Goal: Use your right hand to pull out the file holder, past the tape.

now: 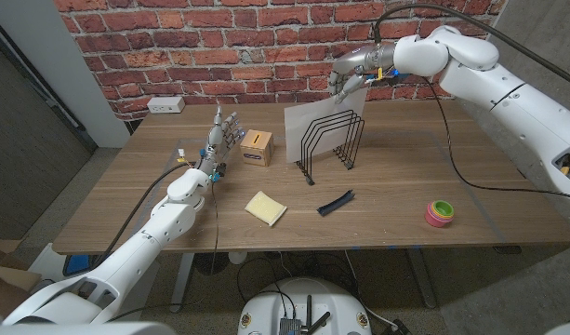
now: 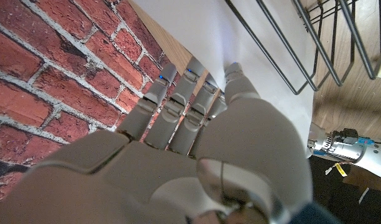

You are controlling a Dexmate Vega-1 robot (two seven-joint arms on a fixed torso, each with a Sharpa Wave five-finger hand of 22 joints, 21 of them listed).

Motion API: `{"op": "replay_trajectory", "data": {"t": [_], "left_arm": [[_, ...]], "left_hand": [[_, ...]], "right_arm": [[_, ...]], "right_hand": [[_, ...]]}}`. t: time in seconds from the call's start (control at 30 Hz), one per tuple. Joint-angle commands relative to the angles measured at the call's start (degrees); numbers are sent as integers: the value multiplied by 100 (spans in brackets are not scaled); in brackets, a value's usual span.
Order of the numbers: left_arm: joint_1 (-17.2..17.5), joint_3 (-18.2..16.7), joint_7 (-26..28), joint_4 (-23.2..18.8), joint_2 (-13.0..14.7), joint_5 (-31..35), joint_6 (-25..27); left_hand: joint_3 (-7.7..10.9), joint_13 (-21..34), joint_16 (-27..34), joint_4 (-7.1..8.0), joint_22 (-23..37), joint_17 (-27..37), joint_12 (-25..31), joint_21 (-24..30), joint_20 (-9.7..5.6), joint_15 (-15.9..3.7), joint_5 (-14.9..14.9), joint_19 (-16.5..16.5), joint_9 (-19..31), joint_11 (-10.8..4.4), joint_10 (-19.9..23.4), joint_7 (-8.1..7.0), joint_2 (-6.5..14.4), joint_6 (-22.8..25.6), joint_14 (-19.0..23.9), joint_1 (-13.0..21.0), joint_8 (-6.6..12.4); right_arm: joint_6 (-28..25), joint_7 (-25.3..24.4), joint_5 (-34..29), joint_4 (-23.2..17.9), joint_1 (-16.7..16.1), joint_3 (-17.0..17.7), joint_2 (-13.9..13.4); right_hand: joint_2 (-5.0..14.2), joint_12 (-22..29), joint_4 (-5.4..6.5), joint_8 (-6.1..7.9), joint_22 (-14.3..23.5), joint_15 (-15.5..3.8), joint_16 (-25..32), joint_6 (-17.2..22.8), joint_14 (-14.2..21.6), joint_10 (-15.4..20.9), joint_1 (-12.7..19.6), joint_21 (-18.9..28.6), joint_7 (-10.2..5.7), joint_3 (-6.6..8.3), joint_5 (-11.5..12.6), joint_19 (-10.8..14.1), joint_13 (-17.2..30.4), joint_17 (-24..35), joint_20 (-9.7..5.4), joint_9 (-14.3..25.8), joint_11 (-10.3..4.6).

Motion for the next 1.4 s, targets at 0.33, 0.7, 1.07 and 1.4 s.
{"op": "replay_trajectory", "data": {"t": [0.33,0.7,1.07,1.4], "left_arm": [[0,0,1,1,-1,0,0],[1,0,1,0,-1,-1,1],[0,0,1,0,0,-1,2],[2,-1,2,-4,1,-1,3]], "left_hand": [[1,32,36,40,32,15,37,43,3,-23,24,43,9,-47,-2,-54,60,9,38,-14,24],[1,32,36,40,32,15,33,43,4,-23,24,42,9,-34,-11,-47,60,15,38,-14,26],[1,32,36,41,32,15,35,42,7,-21,24,40,9,-36,-6,-47,61,9,38,-14,23],[1,32,38,40,32,15,34,42,8,-21,24,40,9,-31,-9,-50,61,3,44,-14,21]], "right_arm": [[-134,18,61,-244,-43,139,-84],[-280,-13,74,-487,-159,274,-198],[-390,-55,95,-659,-258,387,-284],[-503,-19,69,-811,-310,445,-344]], "right_hand": [[86,-22,24,-48,25,-102,-66,65,60,32,-43,40,0,-30,-25,56,30,62,-778,7,-1],[82,-28,14,-68,25,-101,-108,70,52,15,-43,43,0,-35,-24,58,39,99,-778,9,-2],[79,-21,20,-94,23,-101,-137,57,61,9,-73,44,1,-49,-22,64,62,137,-777,11,0],[40,-38,26,-113,18,-94,-223,51,-84,29,-126,32,-14,-79,-19,55,20,149,-778,16,-13]]}}
